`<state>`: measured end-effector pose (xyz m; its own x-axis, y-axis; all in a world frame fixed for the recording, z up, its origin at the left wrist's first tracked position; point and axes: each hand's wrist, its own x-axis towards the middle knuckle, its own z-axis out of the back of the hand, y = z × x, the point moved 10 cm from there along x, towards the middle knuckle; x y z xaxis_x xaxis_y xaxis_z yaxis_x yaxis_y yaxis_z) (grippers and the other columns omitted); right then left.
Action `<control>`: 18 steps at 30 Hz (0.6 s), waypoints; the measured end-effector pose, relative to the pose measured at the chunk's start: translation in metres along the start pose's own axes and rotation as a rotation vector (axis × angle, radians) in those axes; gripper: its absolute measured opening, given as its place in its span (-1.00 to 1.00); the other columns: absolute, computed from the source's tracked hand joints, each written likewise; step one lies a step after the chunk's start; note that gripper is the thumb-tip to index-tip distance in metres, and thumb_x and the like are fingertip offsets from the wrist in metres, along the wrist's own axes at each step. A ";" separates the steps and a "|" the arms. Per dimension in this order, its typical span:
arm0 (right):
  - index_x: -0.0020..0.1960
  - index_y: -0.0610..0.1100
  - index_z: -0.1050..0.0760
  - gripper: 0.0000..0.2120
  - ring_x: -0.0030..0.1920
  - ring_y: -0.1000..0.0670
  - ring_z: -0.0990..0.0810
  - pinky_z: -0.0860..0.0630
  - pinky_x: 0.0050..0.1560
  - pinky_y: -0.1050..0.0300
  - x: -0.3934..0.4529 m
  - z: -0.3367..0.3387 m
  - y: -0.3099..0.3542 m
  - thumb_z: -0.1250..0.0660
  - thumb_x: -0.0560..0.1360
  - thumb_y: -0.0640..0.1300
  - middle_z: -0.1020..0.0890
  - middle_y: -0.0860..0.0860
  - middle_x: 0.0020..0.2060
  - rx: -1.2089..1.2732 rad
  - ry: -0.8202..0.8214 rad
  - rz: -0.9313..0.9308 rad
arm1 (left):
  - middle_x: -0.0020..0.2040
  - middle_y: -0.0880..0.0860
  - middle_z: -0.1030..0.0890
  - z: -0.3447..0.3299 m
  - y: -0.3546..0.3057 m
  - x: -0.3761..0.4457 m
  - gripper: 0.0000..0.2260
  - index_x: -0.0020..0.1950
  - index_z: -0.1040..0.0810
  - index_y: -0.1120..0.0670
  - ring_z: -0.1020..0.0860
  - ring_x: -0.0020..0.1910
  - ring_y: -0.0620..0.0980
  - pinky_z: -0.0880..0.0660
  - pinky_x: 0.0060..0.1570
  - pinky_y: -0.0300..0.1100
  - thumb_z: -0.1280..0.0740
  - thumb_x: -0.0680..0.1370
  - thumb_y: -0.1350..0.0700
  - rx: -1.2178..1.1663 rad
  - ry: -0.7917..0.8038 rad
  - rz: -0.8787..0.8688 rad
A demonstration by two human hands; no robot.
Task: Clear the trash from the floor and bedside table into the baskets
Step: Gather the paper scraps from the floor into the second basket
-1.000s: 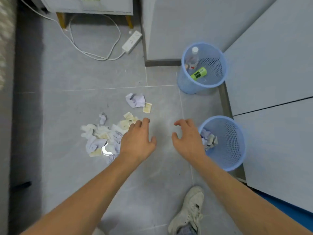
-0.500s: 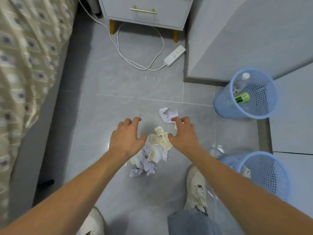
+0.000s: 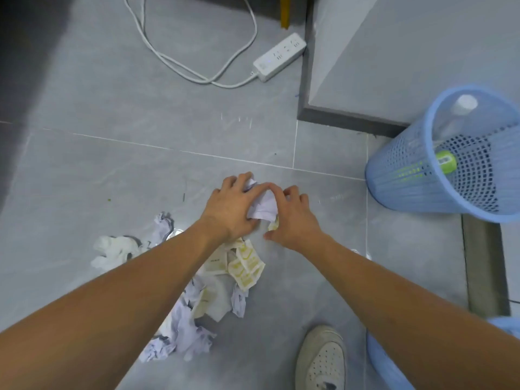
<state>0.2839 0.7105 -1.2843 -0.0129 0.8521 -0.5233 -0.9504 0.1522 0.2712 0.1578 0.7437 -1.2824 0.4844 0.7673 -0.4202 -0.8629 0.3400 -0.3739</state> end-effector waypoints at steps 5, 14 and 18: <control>0.61 0.00 0.01 -0.07 0.17 -0.22 -0.40 -0.48 0.16 -0.06 0.001 -0.015 -0.011 -0.47 0.41 -0.14 -0.36 -0.11 0.30 0.095 -0.072 -0.058 | 0.36 0.06 -0.35 -0.007 -0.002 0.004 -0.48 0.41 -0.43 -0.12 -0.36 0.30 0.15 -0.45 0.05 0.03 -0.41 0.46 -0.12 0.127 -0.144 -0.063; -0.05 -0.23 -0.55 -0.88 -0.10 -0.20 -0.58 -0.29 -0.18 0.13 -0.080 0.032 0.004 -0.33 0.42 -0.35 -0.59 -0.16 -0.13 0.247 -0.239 -0.140 | -0.09 0.01 -0.48 0.067 0.005 -0.083 -0.78 -0.03 -0.46 0.01 -0.48 -0.20 0.06 -0.28 -0.31 -0.13 -0.29 0.59 -0.13 -0.233 -0.184 0.059; -0.10 -0.19 -0.51 -0.92 -0.17 -0.10 -0.54 -0.25 -0.21 0.18 -0.192 0.084 0.012 -0.34 0.43 -0.32 -0.59 -0.11 -0.17 0.412 -0.386 -0.239 | -0.10 0.00 -0.53 0.119 -0.059 -0.149 -0.88 -0.06 -0.41 -0.03 -0.53 -0.16 0.10 -0.30 -0.27 -0.12 -0.30 0.57 -0.04 -0.287 -0.138 0.003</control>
<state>0.3014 0.5902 -1.1130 0.3731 0.8785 -0.2984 -0.7138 0.4773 0.5126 0.1194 0.6740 -1.0994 0.4404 0.8415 -0.3129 -0.7791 0.1850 -0.5989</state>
